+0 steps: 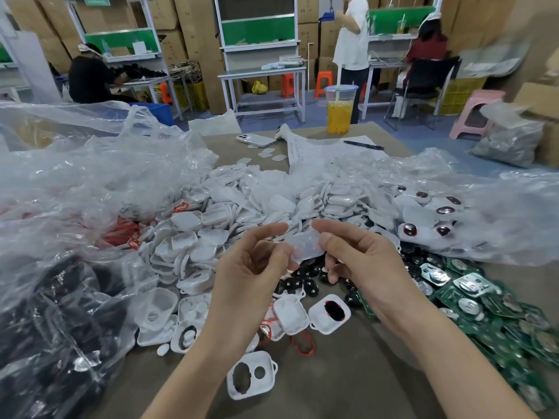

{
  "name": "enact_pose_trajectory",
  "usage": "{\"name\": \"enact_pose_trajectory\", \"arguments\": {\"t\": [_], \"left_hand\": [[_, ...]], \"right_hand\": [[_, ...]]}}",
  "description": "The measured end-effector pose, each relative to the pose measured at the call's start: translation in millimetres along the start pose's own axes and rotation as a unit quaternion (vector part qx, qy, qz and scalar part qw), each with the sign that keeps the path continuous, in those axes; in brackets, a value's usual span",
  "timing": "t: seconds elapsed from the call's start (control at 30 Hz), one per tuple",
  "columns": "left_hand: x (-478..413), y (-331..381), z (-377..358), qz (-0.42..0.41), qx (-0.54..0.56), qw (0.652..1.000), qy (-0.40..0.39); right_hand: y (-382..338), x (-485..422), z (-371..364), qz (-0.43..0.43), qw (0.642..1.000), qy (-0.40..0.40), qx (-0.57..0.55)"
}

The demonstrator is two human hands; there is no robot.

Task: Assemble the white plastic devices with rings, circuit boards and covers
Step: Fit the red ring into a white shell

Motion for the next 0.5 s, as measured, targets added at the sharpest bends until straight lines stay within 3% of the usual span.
{"name": "enact_pose_trajectory", "arguments": {"t": [0.5], "left_hand": [[4.1,3.1,-2.1,-0.02,-0.04,0.999,0.001]], "right_hand": [[-1.2,2.7,-7.0,-0.015,0.999,-0.021,-0.024]]}}
Point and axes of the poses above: each hand's wrist, its own x-axis away from the middle knuckle, its own z-axis out of the back of the hand, y = z × x, the point moved 9 cm from there along -x, towards the middle knuckle, and after that the axes turned 12 degrees about z, right-handed, at the moved point
